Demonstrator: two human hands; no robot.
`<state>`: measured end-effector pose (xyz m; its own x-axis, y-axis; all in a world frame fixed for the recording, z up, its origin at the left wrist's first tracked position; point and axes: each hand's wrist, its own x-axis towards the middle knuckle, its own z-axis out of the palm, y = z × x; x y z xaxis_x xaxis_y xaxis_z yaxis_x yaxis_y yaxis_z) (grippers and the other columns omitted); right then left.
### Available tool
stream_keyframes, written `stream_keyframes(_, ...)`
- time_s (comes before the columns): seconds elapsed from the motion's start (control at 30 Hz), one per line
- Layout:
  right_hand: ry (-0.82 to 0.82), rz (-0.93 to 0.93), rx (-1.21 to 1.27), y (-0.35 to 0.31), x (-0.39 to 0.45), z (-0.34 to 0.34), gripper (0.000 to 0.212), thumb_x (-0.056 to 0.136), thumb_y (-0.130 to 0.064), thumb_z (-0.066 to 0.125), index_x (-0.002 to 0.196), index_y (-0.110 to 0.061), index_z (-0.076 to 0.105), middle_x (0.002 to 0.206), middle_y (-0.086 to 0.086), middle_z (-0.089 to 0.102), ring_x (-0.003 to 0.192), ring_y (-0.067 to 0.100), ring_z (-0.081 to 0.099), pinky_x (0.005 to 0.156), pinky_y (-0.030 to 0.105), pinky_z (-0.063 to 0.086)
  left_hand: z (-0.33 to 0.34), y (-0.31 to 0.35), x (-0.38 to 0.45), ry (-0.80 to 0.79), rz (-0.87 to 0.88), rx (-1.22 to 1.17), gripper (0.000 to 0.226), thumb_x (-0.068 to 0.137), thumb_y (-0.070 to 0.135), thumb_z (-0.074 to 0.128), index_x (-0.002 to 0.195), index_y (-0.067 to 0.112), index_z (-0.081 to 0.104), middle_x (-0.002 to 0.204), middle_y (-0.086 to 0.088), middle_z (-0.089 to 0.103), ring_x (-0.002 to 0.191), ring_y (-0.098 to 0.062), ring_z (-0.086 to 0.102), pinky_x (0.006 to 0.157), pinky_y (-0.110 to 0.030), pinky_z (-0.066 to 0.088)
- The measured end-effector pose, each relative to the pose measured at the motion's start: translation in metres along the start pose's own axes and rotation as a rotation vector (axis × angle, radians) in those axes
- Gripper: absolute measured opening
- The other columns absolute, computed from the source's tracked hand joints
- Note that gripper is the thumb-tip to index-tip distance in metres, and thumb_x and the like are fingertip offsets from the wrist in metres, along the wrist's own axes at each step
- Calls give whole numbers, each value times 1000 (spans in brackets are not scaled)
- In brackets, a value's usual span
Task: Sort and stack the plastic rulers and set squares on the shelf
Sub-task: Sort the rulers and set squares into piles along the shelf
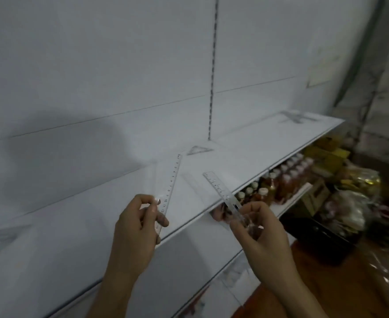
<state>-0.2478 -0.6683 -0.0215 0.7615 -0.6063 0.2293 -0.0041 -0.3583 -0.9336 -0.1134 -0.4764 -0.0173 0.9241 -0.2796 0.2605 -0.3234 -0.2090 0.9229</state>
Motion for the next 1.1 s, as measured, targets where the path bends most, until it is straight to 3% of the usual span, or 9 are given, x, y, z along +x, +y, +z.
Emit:
stream_keyframes(0.13, 168, 78, -82, 19, 5, -82, 22, 90, -27, 74, 103, -34, 57, 90, -18, 63, 62, 18, 58, 54, 35, 50, 90, 26, 11, -143, 57, 25, 19, 103, 18, 49, 94, 29, 61, 64, -1, 68, 39, -12, 44, 44, -26, 39)
stream_keyframes(0.3, 375, 151, -261, 48, 4, -159, 43, 83, -35, 79, 117, -46, 54, 96, -30, 64, 79, -1, 64, 63, 21, 55, 186, 56, 22, -251, 139, 86, 13, 99, 23, 53, 92, 30, 62, 69, 8, 69, 56, -18, 61, 55, -41, 50)
stream_keyframes(0.4, 474, 191, -351, 66, 8, -193, 47, 81, -34, 81, 122, -42, 58, 94, -34, 63, 83, -13, 61, 65, 12, 53, 239, 72, 26, -349, 156, 77, 3, 95, 31, 62, 93, 31, 60, 73, 19, 69, 63, -9, 64, 48, -23, 47)
stream_keyframes(0.47, 506, 220, -389, 80, 17, -214, 46, 80, -32, 82, 121, -39, 63, 94, -32, 64, 87, -18, 59, 67, 6, 51, 272, 79, 31, -405, 165, 81, 17, 87, 35, 72, 98, 32, 59, 73, 24, 67, 67, 0, 65, 50, -17, 46)
stream_keyframes(0.57, 548, 242, -408, 96, 44, -238, 42, 80, -30, 83, 116, -40, 63, 94, -30, 65, 88, -20, 57, 66, 1, 47, 316, 85, 48, -456, 202, 82, 37, 81, 29, 79, 108, 34, 55, 68, 12, 65, 62, -6, 64, 50, -19, 45)
stream_keyframes(0.7, 558, 207, -505, 112, 102, -264, 42, 80, -33, 82, 110, -46, 56, 98, -32, 57, 89, -13, 57, 65, 3, 46, 374, 93, 91, -451, 281, 87, 33, 84, 19, 75, 106, 34, 58, 66, 15, 62, 63, -5, 61, 53, -12, 45)
stream_keyframes(0.83, 554, 203, -589, 115, 171, -305, 43, 82, -35, 79, 115, -46, 54, 105, -28, 47, 91, -8, 53, 62, 7, 46, 434, 118, 145, -429, 302, 58, 26, 86, 24, 73, 110, 31, 68, 67, 13, 61, 62, -6, 65, 51, -4, 44)
stream_keyframes(1.0, 614, 108, -602, 123, 249, -352, 41, 82, -31, 80, 113, -42, 55, 105, -22, 48, 92, -7, 52, 67, -4, 41, 506, 146, 208, -373, 364, 55, 32, 89, 31, 67, 121, 29, 66, 80, 9, 64, 72, -10, 64, 65, -19, 52)
stream_keyframes(1.1, 591, 123, -591, 145, 286, -362, 39, 82, -34, 78, 115, -41, 58, 107, -23, 49, 95, -5, 53, 63, 8, 50, 532, 151, 233, -352, 362, 76, 34, 90, 32, 66, 124, 30, 61, 82, 8, 64, 71, -12, 63, 60, -15, 47)
